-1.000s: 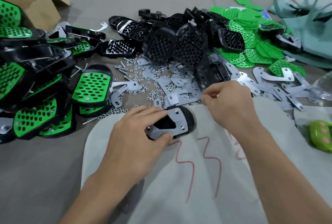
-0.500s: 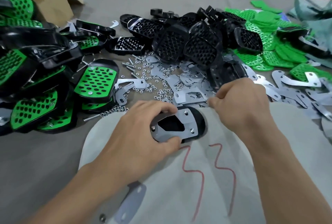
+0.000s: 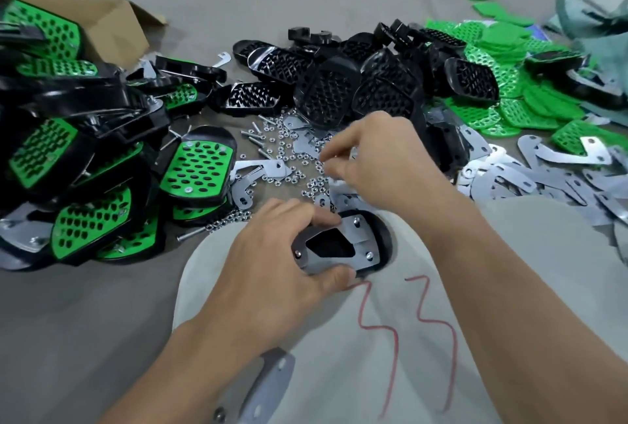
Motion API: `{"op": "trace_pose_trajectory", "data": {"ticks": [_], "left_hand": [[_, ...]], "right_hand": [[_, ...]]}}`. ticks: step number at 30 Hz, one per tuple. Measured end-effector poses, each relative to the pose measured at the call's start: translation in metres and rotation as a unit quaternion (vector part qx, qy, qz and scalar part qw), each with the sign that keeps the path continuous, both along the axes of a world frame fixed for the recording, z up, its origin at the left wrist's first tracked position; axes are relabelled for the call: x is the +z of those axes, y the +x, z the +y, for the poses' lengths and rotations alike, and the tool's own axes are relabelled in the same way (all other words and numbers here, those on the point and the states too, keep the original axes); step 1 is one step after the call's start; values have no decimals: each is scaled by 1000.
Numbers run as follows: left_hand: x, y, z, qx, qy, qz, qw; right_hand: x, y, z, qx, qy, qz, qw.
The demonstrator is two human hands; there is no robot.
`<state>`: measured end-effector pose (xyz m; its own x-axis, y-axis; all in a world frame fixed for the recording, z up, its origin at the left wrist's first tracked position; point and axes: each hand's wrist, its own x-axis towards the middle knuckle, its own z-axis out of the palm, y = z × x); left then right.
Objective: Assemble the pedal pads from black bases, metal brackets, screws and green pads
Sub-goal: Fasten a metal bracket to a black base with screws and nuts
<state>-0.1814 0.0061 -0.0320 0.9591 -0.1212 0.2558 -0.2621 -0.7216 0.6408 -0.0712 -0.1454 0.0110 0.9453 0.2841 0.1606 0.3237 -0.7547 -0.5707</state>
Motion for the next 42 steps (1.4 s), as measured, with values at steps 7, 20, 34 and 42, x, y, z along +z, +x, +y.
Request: {"op": "trace_pose_trajectory", "data": {"ticks": [7,20,34,42], "left_hand": [[1,3,0,1,-12,10,1000],[-1,3,-1,1,13,-8,1000],[-7,-7,-4,-19,78,-56,995],[-8,-6,-4,-17,64,-56,996]], "right_hand": [[0,14,27,89,-189,-12,978],[-8,-30,-34,-90,165,34,982],[-29,-86,-64,-167,-44,41,984],[-28,-92,-64,-114,-5,19,993]]}}
